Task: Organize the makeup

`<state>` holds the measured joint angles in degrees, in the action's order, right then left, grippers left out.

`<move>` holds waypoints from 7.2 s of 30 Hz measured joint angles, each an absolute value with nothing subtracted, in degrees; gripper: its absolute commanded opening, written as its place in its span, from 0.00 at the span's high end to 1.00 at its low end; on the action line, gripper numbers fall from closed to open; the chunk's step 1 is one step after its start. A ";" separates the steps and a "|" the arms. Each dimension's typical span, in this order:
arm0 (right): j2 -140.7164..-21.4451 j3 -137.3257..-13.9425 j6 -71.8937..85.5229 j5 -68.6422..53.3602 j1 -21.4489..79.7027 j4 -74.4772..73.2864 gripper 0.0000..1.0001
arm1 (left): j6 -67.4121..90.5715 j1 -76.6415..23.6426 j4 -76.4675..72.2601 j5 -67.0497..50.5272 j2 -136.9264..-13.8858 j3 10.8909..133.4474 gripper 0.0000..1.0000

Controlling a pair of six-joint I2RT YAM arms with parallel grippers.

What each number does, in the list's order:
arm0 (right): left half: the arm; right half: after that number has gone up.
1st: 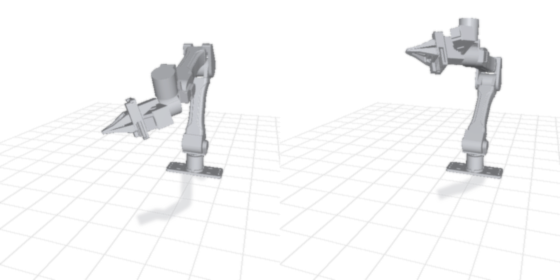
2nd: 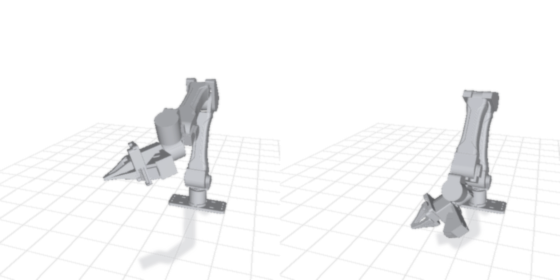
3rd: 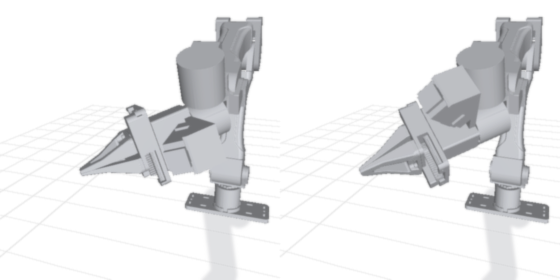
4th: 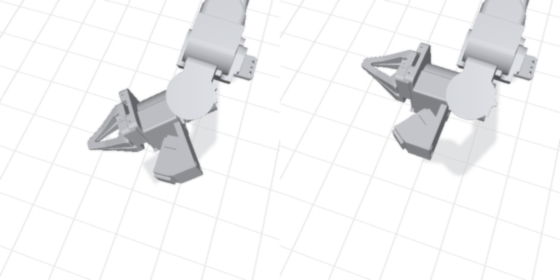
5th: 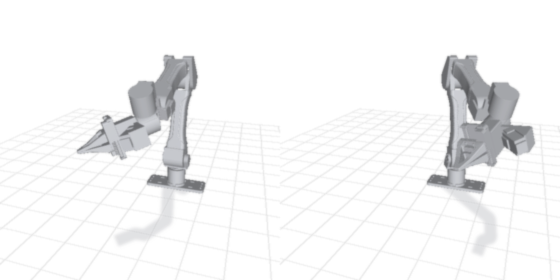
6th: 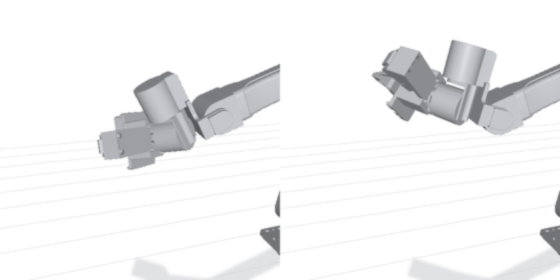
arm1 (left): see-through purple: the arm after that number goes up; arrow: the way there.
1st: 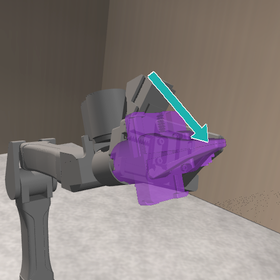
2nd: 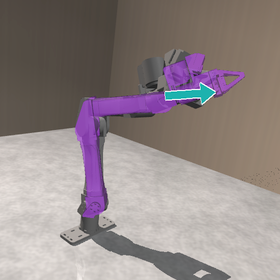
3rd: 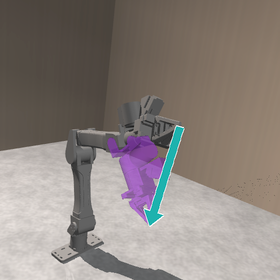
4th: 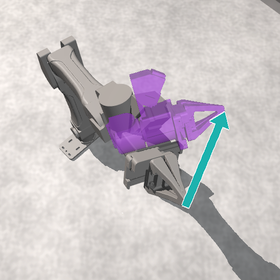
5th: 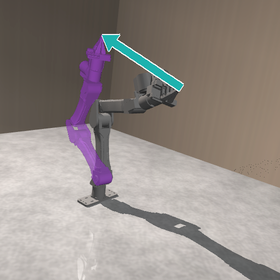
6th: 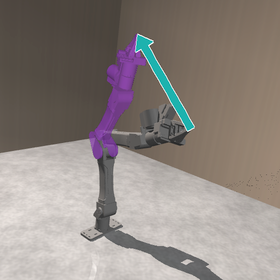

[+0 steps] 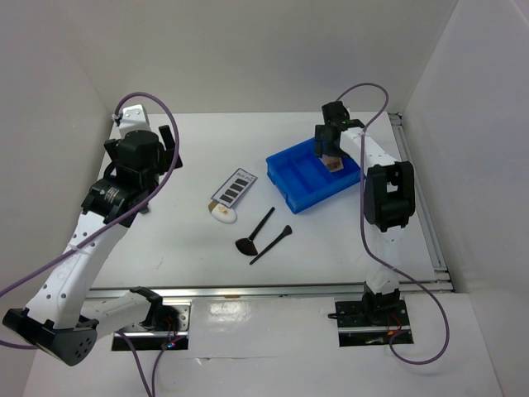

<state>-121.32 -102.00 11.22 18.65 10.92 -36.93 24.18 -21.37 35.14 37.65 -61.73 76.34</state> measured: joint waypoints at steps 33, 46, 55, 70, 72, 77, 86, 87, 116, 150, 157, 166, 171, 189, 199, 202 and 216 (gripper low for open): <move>-98.50 -71.59 35.35 9.17 48.12 -31.73 0.27 | 24.34 -21.37 35.92 36.99 -58.81 77.67 0.00; -112.27 -76.23 39.62 10.22 50.68 -28.49 0.38 | 24.34 -21.37 35.94 36.56 -58.76 77.58 0.00; -115.24 -79.70 40.47 11.68 51.24 -28.73 0.84 | 24.29 -21.37 35.83 36.56 -59.05 77.36 0.00; -110.30 -91.33 29.93 19.49 50.63 -30.87 0.99 | 24.32 -21.37 35.51 34.37 -61.04 77.36 0.00; -107.07 -91.29 25.36 22.70 49.52 -30.02 0.97 | 24.32 -21.37 35.46 34.11 -61.04 77.36 0.00; -100.14 -88.84 13.15 31.05 39.64 -22.37 0.97 | 24.32 -21.39 35.18 33.61 -61.04 77.36 0.00; -102.06 -83.83 -2.87 40.75 17.39 -3.57 0.97 | 24.08 -21.37 34.41 34.33 -61.47 77.34 0.00; -102.85 -83.83 -4.08 41.06 16.19 -1.52 0.97 | 24.05 -21.37 34.11 34.54 -61.89 77.30 0.00; -121.21 -83.64 -12.88 43.48 9.34 13.32 0.45 | 23.75 -21.39 31.97 34.92 -69.45 76.16 0.00; -135.41 -127.15 8.12 24.10 7.68 -22.52 0.84 | 23.79 -21.37 33.06 34.85 -68.25 76.18 0.00; -140.55 -128.88 8.54 23.59 7.22 -24.05 0.84 | 23.79 -21.37 33.08 34.92 -68.38 76.18 0.00; -141.86 -133.71 8.54 23.77 6.90 -22.74 0.86 | 23.79 -21.37 33.12 34.92 -68.45 76.18 0.00; -143.57 -134.69 8.56 24.43 6.85 -22.76 0.87 | 23.79 -21.39 33.12 34.92 -68.51 76.18 0.00; -142.12 -129.19 9.13 24.86 6.26 -21.67 0.87 | 23.77 -21.37 33.23 34.87 -68.90 76.18 0.00; -131.70 -121.38 10.44 16.99 6.42 -22.24 0.73 | 23.86 -21.37 33.43 34.89 -68.90 76.18 0.00; -122.15 -113.73 12.27 14.11 7.33 -22.85 0.66 | 23.92 -21.37 33.45 34.87 -68.90 76.18 0.00; -79.94 -63.26 31.88 8.32 35.05 -31.90 0.24 | 23.70 -21.37 33.50 35.51 -67.68 76.18 0.00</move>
<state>-79.94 -63.26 31.88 8.32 35.05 -31.90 23.70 -21.37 33.50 35.51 -67.68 76.18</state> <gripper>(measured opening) 0.755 1.001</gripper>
